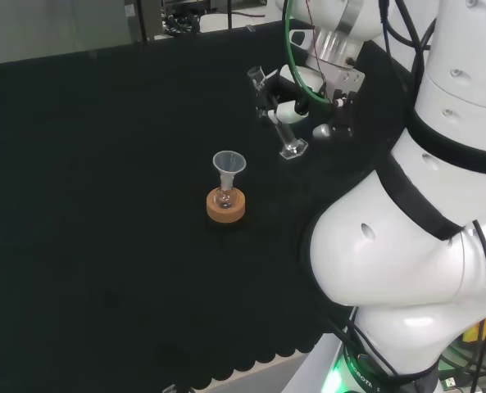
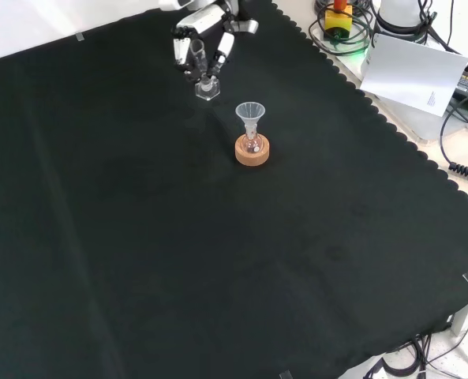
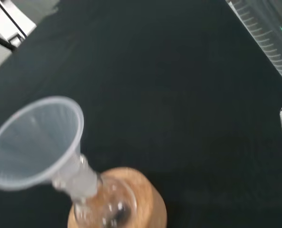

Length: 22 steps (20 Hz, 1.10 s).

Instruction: Pour the water from the graduated cylinder into the round-bottom flask.

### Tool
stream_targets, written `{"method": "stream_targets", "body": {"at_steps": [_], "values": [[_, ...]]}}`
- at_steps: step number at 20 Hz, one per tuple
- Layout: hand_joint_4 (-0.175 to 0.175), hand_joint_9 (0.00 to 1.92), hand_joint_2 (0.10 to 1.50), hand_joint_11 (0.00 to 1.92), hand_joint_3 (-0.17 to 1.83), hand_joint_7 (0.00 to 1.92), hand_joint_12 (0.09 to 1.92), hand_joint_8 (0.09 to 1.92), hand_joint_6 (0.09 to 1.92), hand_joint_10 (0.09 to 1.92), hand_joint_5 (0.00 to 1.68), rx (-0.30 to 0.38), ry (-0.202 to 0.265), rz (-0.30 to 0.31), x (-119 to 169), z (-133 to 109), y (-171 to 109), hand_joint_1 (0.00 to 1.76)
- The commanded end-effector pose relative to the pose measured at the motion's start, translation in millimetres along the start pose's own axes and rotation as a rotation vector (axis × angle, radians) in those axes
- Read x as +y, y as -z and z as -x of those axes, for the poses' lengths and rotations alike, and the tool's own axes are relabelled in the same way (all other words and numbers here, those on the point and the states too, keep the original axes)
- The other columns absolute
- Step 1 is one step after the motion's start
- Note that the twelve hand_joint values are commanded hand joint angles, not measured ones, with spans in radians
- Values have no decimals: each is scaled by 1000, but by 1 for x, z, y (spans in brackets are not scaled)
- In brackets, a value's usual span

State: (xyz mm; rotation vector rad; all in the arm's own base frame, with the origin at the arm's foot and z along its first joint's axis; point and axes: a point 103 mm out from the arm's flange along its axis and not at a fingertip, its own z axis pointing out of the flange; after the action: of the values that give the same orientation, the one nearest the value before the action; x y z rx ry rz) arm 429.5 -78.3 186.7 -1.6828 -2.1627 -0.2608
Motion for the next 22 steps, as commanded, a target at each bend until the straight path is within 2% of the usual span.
{"method": "stream_targets", "body": {"at_steps": [1, 8, 10, 11, 15, 22], "values": [[-175, 1342, 1111, 1137, -2, 1005, 850, 990, 997, 135, 978, -142, -33, -124, -48, -17, -5, 1259], [-175, 1349, 1110, 1148, -2, 1009, 849, 985, 993, 133, 981, -218, -66, -194, -83, -28, -2, 1260], [-175, 1350, 1110, 1151, -2, 1010, 848, 984, 992, 133, 981, -244, -61, -216, -84, -29, 0, 1260], [-175, 1351, 1109, 1152, -2, 1010, 847, 984, 992, 132, 982, -242, -60, -234, -84, -28, -1, 1260], [-175, 1354, 1108, 1156, -2, 1012, 845, 981, 989, 131, 984, -302, -62, -316, -80, -26, 2, 1260], [-175, 1359, 1107, 1162, -2, 1016, 841, 975, 984, 129, 988, -368, -62, -408, -77, -29, 1, 1261]]}}
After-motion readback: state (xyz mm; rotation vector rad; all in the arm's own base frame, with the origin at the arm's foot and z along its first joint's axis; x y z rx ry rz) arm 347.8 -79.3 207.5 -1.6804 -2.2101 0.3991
